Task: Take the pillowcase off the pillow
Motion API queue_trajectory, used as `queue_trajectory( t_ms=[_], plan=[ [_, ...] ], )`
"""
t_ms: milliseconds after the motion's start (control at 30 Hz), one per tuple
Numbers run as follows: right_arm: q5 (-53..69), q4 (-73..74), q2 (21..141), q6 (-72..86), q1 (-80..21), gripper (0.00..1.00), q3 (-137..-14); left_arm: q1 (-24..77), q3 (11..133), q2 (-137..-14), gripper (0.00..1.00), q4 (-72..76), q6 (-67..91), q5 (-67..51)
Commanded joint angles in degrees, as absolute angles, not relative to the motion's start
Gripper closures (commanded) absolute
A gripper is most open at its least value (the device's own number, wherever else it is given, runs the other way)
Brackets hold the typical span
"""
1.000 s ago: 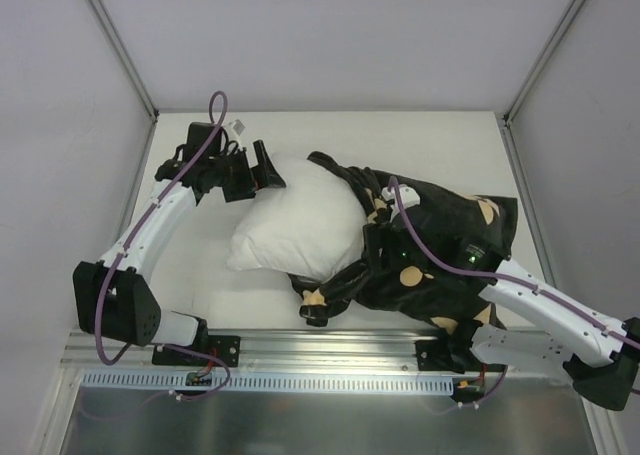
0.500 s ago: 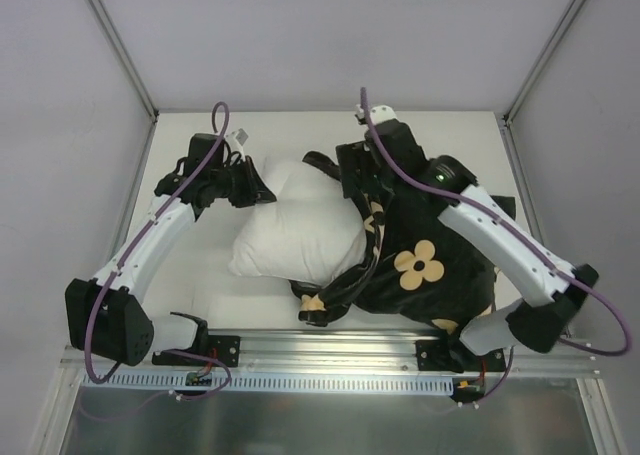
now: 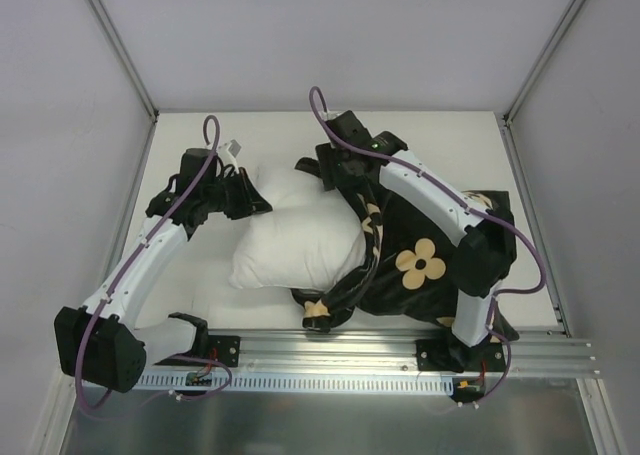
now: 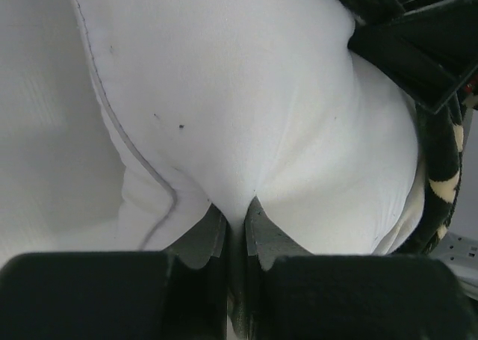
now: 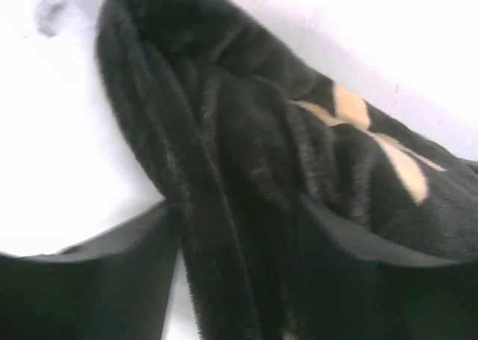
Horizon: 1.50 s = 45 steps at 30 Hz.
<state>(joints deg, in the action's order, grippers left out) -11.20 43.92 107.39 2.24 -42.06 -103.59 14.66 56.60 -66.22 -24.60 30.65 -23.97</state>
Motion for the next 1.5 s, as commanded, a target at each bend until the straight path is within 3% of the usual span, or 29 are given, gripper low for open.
queue_trajectory(
  t_ms=[0,33,67,167,300,400,633,867,1100,1167,1200,1267,1300,1467],
  plan=[
    [-11.4,42.6,104.1,6.0,-38.8,0.45,-99.4,14.9,55.8,-61.6,1.00,-24.3,30.6,-25.2],
    [-11.5,42.2,103.8,6.5,-38.2,0.53,-98.4,15.0,55.5,-61.4,1.00,-24.3,30.1,-25.1],
    [-11.5,41.9,103.5,7.0,-37.4,0.68,-97.5,14.9,55.4,-61.1,1.00,-24.3,29.8,-25.0],
    [-12.2,40.7,101.0,8.6,-36.0,0.84,-92.8,14.9,54.6,-60.6,1.00,-24.3,28.7,-23.8],
    [-12.9,37.9,95.5,10.2,-32.9,0.87,-85.9,14.8,53.5,-60.6,1.00,-24.4,28.6,-22.9],
    [-12.7,37.4,90.9,10.5,-27.8,0.99,-82.4,14.3,54.5,-60.0,1.00,-24.7,28.4,-22.5],
    [-10.6,37.4,73.7,11.6,-15.0,0.99,-77.2,-0.9,63.9,-53.1,1.00,-28.8,29.9,-27.8],
    [-7.7,37.3,64.7,12.0,-13.9,0.99,-80.6,-3.1,74.6,-49.3,1.00,-29.4,36.1,-28.7],
    [-5.1,38.7,76.2,9.9,-17.9,0.99,-86.8,-3.0,71.3,-51.8,1.00,-24.9,39.8,-34.1],
    [-3.1,44.8,80.9,7.8,-19.6,0.79,-92.1,-3.0,68.9,-51.7,1.00,-24.5,39.7,-33.0],
    [-3.4,47.3,82.9,6.3,-21.4,0.53,-93.9,-3.1,68.1,-51.7,1.00,-24.6,39.6,-32.2],
    [-6.8,48.7,83.9,5.8,-23.4,0.34,-93.4,-3.0,65.6,-51.7,1.00,-24.6,39.2,-30.0],
    [-7.5,47.7,82.5,5.8,-24.2,0.20,-91.6,-3.0,64.7,-51.9,1.00,-24.6,39.2,-29.3],
    [-10.5,44.6,68.8,7.5,-24.2,0.08,-79.7,-3.1,59.4,-53.5,1.00,-24.7,39.1,-23.9]
  ],
)
